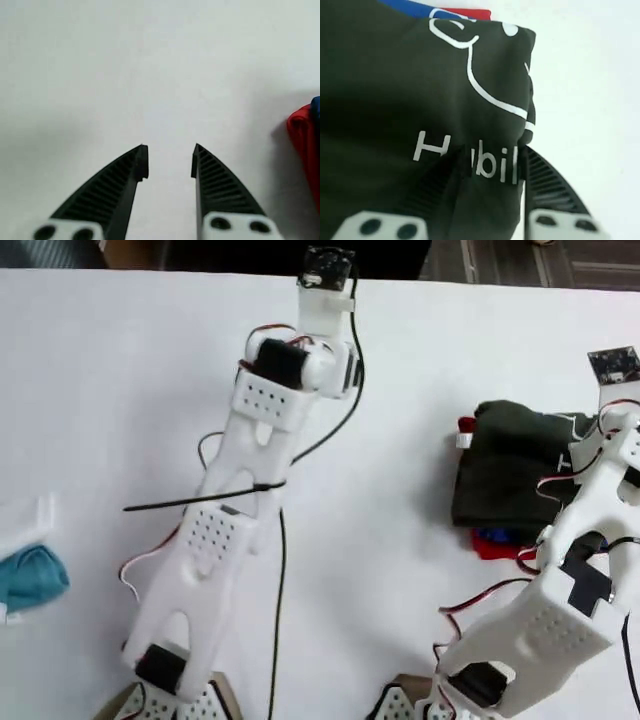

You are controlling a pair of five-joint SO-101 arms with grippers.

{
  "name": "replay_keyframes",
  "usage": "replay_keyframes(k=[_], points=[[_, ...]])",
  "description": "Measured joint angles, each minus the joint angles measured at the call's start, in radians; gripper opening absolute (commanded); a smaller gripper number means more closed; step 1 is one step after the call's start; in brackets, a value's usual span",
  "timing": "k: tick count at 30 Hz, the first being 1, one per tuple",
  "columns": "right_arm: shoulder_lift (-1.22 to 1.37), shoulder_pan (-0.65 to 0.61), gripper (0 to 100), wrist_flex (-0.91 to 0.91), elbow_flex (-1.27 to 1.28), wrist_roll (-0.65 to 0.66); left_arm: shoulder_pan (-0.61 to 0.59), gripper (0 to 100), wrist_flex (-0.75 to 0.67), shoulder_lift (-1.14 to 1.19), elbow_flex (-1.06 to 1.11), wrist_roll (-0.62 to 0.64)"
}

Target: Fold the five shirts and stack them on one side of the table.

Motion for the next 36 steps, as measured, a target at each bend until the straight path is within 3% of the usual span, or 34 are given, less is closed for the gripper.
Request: replay_keyframes(k=[6, 13, 17, 23, 31, 36], points=[[-0.146, -0.002, 20.1, 0.074, -0.058, -0.158, -0.115, 17, 0.005, -0.012, 0.000, 0.002], [-0.213, -0.057, 20.1, 0.322, -0.055, -0.183, -0.354, 17, 0.092, -0.121, 0.000, 0.002], [-0.215, -0.124, 20.1, 0.362, -0.008, -0.183, -0.509, 17, 0.103, -0.163, 0.000, 0.002], [-0.247, -0.379, 20.1, 0.430, 0.025, -0.192, -0.756, 17, 0.120, -0.183, 0.000, -0.008], [-0.591, -0.760, 20.1, 0.404, 0.253, -0.239, -1.042, 17, 0.121, -0.183, 0.000, -0.368], [-0.933, -0.887, 20.1, 0.307, 0.559, -0.238, -1.254, 17, 0.121, -0.183, 0.002, -0.446]])
